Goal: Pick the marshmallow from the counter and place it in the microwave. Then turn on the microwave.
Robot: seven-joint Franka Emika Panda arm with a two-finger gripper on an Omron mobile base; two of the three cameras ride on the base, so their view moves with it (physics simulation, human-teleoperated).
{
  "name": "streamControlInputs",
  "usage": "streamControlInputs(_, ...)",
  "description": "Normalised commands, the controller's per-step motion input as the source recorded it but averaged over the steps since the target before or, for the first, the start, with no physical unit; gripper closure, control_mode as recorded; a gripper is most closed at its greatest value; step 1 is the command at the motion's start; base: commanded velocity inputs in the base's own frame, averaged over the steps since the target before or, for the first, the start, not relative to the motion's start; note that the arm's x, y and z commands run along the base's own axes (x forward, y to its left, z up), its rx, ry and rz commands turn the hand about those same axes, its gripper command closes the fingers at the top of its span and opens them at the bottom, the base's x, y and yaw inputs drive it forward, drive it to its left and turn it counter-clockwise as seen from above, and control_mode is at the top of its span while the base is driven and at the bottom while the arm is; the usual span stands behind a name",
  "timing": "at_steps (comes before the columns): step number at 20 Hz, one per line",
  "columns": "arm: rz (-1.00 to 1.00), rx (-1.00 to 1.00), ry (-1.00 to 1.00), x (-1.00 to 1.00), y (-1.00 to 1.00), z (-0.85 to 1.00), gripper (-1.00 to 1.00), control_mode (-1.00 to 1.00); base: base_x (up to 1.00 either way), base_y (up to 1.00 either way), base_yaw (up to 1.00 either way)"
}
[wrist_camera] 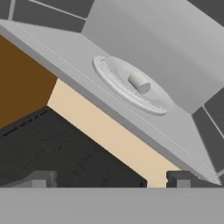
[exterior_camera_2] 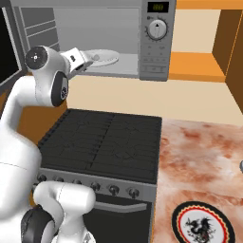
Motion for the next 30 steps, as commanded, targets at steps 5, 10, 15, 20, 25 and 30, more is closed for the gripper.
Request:
streamControlInputs(5, 0.0, 0.0, 0.0, -0.54, 0.0, -0.02, -1.0, -1.0, 0.0, 0.0, 0.0)
streamControlInputs(10, 0.0, 0.0, 0.0, -0.5, 0.0, -0.01, -1.0, -1.0, 0.0, 0.0, 0.0)
streamControlInputs(15, 0.0, 0.0, 0.02, -0.55, 0.0, -0.03, -1.0, -1.0, 0.0, 0.0, 0.0)
streamControlInputs(20, 0.0, 0.0, 0.01, -0.52, 0.0, -0.07, 1.0, -1.0, 0.0, 0.0, 0.0)
streamControlInputs(25, 0.0, 0.0, 0.0, -0.54, 0.0, -0.09, 1.0, -1.0, 0.0, 0.0, 0.0)
streamControlInputs(30, 0.0, 0.0, -0.03, -0.35, 0.0, -0.04, 1.0, -1.0, 0.0, 0.0, 0.0)
